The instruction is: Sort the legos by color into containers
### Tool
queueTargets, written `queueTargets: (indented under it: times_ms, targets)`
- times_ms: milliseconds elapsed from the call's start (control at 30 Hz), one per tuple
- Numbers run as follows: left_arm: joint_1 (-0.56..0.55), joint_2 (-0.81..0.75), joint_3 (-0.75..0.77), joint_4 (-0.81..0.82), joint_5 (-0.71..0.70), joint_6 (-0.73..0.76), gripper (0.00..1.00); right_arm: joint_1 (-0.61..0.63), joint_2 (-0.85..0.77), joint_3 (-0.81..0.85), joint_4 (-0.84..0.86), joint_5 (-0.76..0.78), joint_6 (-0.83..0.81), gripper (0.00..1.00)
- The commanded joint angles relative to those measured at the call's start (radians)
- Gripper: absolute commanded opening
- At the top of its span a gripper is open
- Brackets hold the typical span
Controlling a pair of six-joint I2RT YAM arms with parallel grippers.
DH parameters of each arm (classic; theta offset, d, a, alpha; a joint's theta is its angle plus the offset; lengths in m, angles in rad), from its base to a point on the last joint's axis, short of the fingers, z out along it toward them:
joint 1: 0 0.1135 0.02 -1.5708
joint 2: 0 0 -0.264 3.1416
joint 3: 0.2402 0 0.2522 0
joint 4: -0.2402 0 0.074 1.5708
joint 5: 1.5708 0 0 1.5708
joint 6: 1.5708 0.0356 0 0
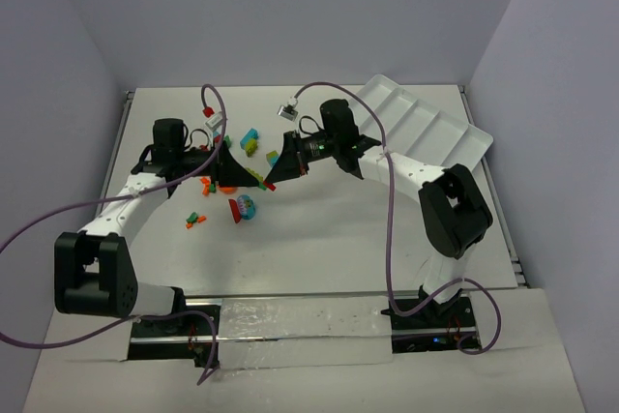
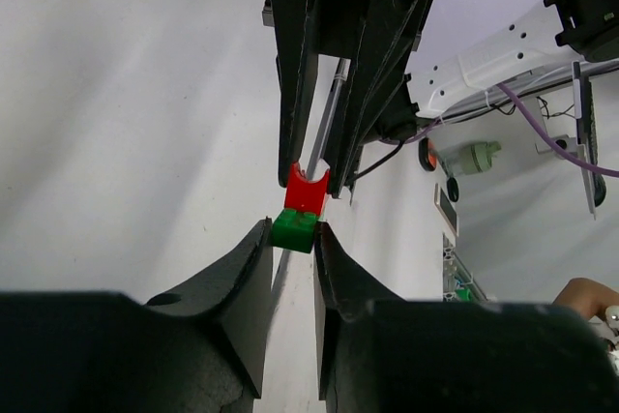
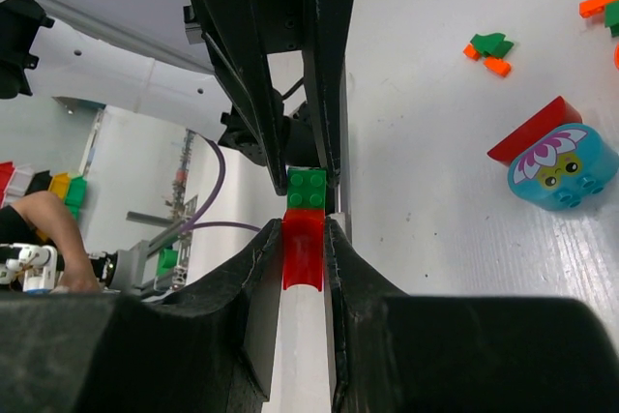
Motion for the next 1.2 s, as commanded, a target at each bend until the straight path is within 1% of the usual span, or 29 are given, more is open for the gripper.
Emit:
queueTargets:
  times_ms: [0, 100, 267, 633, 733, 800, 833, 900, 933, 1067, 1167]
  targets:
    - [0.001, 0.012, 0.006, 0.035, 0.034, -0.002, 0.25, -0.001, -0.032, 0.014, 0.036, -0.011, -0.001, 0.05]
    - [0.0, 0.019, 0.006, 0.032, 0.031, -0.002, 0.18, -0.002, -0.033, 0.018, 0.026, -0.01, -0.01, 0.04]
    - [0.0, 0.018, 0.001, -0.001, 0.022, 0.033, 0.0, -0.034, -0.034, 0.035, -0.001, -0.007, -0.026, 0.0]
    - [0.0, 0.045, -0.007, -0.109, 0.006, 0.185, 0.0, -0.147, -0.036, 0.091, -0.032, -0.021, -0.027, 0.0]
    - [0.0, 0.059, 0.01, -0.155, -0.02, 0.231, 0.0, -0.195, -0.009, 0.143, -0.099, 0.0, -0.068, 0.0]
    - [0.0, 0.062, 0.024, -0.15, -0.048, 0.232, 0.0, -0.22, 0.007, 0.223, -0.188, 0.071, -0.139, 0.0]
    - [0.0, 0.059, 0.029, -0.142, -0.107, 0.227, 0.0, -0.245, 0.024, 0.25, -0.277, 0.186, -0.203, 0.0]
    - [0.0, 0.039, 0.045, -0.105, -0.177, 0.204, 0.0, -0.266, 0.046, 0.304, -0.349, 0.351, -0.238, 0.0]
    - [-0.003, 0.017, 0.048, -0.067, -0.264, 0.177, 0.0, -0.287, 0.066, 0.341, -0.379, 0.489, -0.248, 0.0]
    - [-0.005, -0.03, 0.061, 0.003, -0.466, 0.126, 0.0, -0.318, 0.124, 0.411, -0.398, 0.792, -0.265, 0.0]
    - [-0.006, -0.028, 0.089, 0.003, -0.557, 0.111, 0.0, -0.324, 0.162, 0.446, -0.405, 0.927, -0.268, 0.0]
